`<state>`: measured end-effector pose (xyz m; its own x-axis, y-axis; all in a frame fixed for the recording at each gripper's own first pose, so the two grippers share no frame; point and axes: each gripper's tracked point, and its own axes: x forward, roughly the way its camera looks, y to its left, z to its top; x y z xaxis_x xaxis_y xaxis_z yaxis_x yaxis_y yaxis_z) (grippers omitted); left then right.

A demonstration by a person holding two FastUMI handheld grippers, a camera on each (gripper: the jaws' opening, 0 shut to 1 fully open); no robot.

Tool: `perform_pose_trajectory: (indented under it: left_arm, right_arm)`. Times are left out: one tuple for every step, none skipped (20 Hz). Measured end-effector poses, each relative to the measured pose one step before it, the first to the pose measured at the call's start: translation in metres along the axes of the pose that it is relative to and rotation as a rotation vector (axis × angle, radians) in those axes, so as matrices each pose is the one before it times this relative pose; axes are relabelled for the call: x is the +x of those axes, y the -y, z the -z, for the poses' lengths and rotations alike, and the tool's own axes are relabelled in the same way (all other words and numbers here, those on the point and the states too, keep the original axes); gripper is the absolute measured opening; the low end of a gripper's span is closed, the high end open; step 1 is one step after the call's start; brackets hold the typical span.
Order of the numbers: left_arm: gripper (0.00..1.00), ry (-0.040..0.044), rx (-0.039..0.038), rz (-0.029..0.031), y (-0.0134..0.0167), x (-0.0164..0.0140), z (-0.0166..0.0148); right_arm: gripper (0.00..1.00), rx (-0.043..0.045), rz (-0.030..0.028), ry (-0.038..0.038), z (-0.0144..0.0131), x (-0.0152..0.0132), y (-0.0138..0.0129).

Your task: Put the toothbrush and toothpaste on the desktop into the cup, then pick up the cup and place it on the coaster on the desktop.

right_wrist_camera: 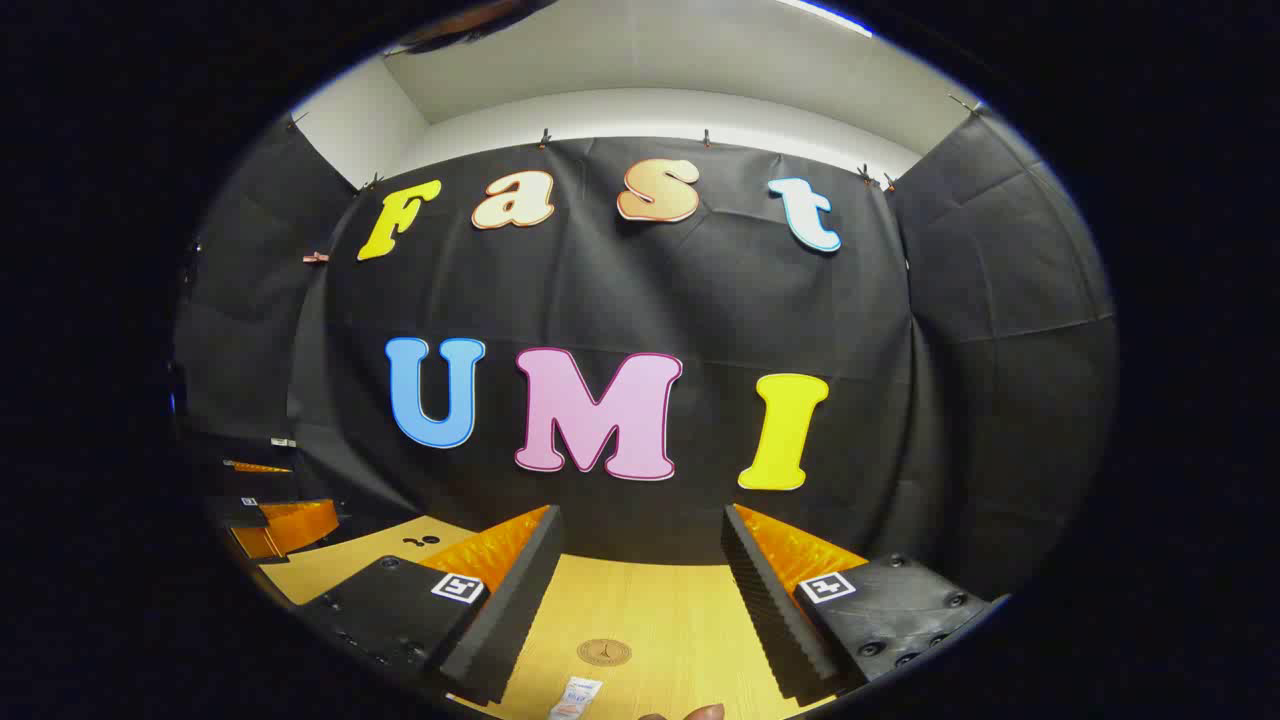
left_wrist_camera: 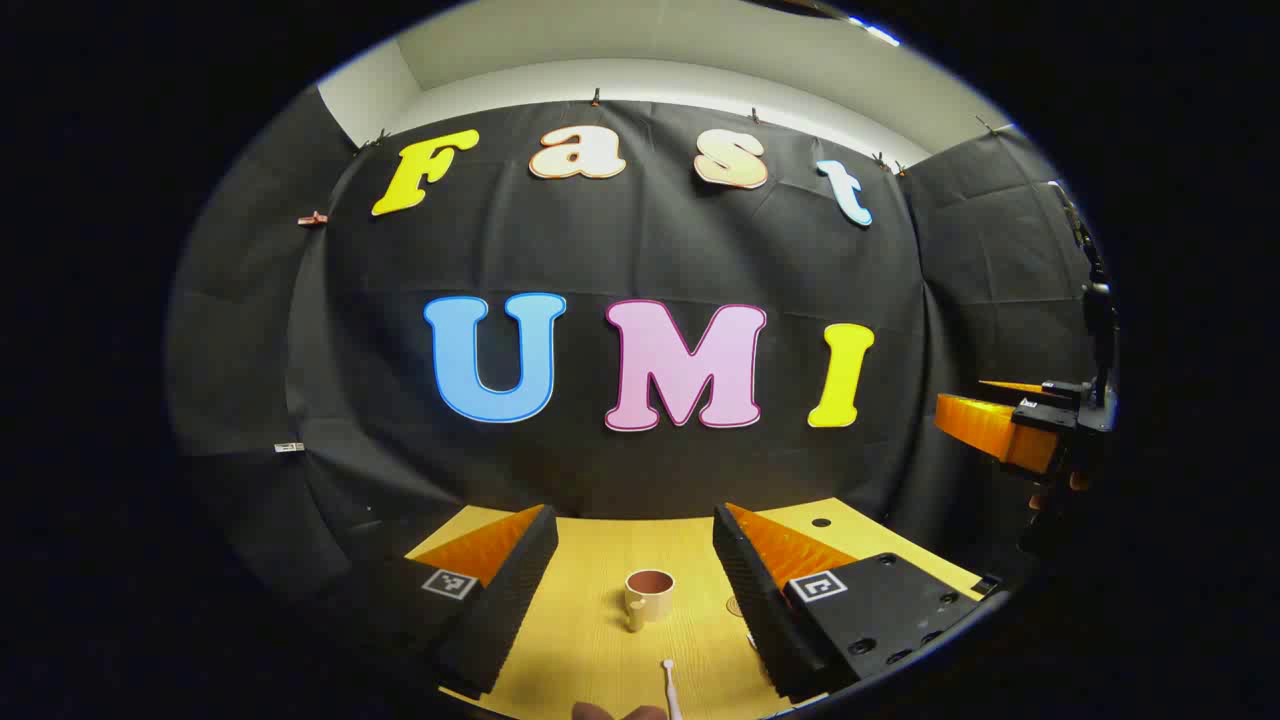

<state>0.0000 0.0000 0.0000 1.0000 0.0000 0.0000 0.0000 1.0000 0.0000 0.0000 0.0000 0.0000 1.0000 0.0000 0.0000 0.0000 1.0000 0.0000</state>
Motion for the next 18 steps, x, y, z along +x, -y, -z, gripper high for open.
perform_pose_trajectory:
  left_arm:
    - [0.97,-0.00057,0.00129,-0.00100,-0.00123,-0.00001,-0.00089]
    - [0.97,-0.00037,0.00127,-0.00022,-0.00139,-0.00045,0.00122]
    - [0.97,-0.00030,0.00167,0.00054,-0.00032,-0.00019,-0.00029]
    - [0.97,0.00058,0.00063,-0.00143,-0.00130,0.00036,-0.00006]
    - [0.97,-0.00149,-0.00074,0.00138,-0.00019,0.00096,-0.00053]
    - [0.97,-0.00136,-0.00039,0.00137,-0.00024,-0.00030,0.00166]
    - [0.97,-0.00175,0.00007,0.00062,-0.00032,-0.00006,-0.00001]
    - [0.97,-0.00231,0.00021,0.00084,-0.00065,0.00027,0.00179]
    - [0.97,-0.00136,-0.00061,0.00210,0.00014,0.00006,-0.00011]
    - [0.97,-0.00233,-0.00105,0.00311,-0.00008,0.00136,0.00116]
    - [0.97,-0.00186,-0.00009,0.00230,0.00011,0.00081,0.00020]
    - [0.97,-0.00084,0.00090,0.00255,-0.00066,-0.00015,0.00032]
    - [0.97,0.00020,0.00224,0.00190,-0.00011,-0.00030,-0.00012]
    - [0.97,0.00133,0.00249,-0.00017,-0.00119,-0.00108,0.00138]
    - [0.97,-0.00003,0.00188,0.00224,-0.00011,0.00001,0.00020]
    - [0.97,-0.00123,0.00137,0.00208,-0.00066,0.00029,0.00114]
    - [0.97,-0.00183,0.00118,0.00174,-0.00022,0.00019,0.00079]
    - [0.97,-0.00302,0.00052,-0.00063,-0.00093,0.00000,0.00215]
  right_arm:
    - [0.97,-0.00348,-0.00211,-0.00141,-0.00013,-0.00009,-0.00154]
    - [0.97,-0.00337,-0.00291,0.00306,-0.00055,0.00057,-0.00166]
    - [0.97,-0.00288,-0.00227,0.00353,-0.00102,-0.00001,-0.00238]
    - [0.97,-0.00153,-0.00441,0.00083,-0.00021,0.00014,-0.00157]
    - [0.97,-0.00008,-0.00249,-0.00273,0.00139,0.00032,-0.00257]
    - [0.97,0.00249,-0.00241,-0.00417,0.00083,0.00031,-0.00127]
    - [0.97,0.00342,-0.00199,-0.00326,0.00091,0.00032,-0.00141]
    - [0.97,0.00208,-0.00108,-0.00258,0.00080,0.00031,-0.00095]
    - [0.97,0.00026,-0.00140,-0.00313,0.00115,0.00080,-0.00117]
    - [0.97,-0.00146,0.00201,-0.00473,0.00170,0.00045,0.00026]
    - [0.97,-0.00129,-0.00033,-0.00494,0.00189,0.00025,-0.00074]
    - [0.97,-0.00091,0.00060,-0.00389,0.00141,-0.00023,-0.00137]
    - [0.97,-0.00095,0.00088,-0.00295,0.00057,0.00005,-0.00084]
    - [0.97,0.00037,0.00032,-0.00070,0.00032,0.00002,-0.00030]
    - [0.97,0.00015,0.00021,-0.00005,-0.00018,-0.00049,-0.00111]
    - [0.97,-0.00007,-0.00179,-0.00266,0.00036,-0.00026,-0.00184]
    - [0.97,-0.00039,-0.00152,-0.00307,0.00113,-0.00063,-0.00231]
    - [0.97,0.00105,-0.00394,-0.00841,0.00204,0.00059,-0.00164]
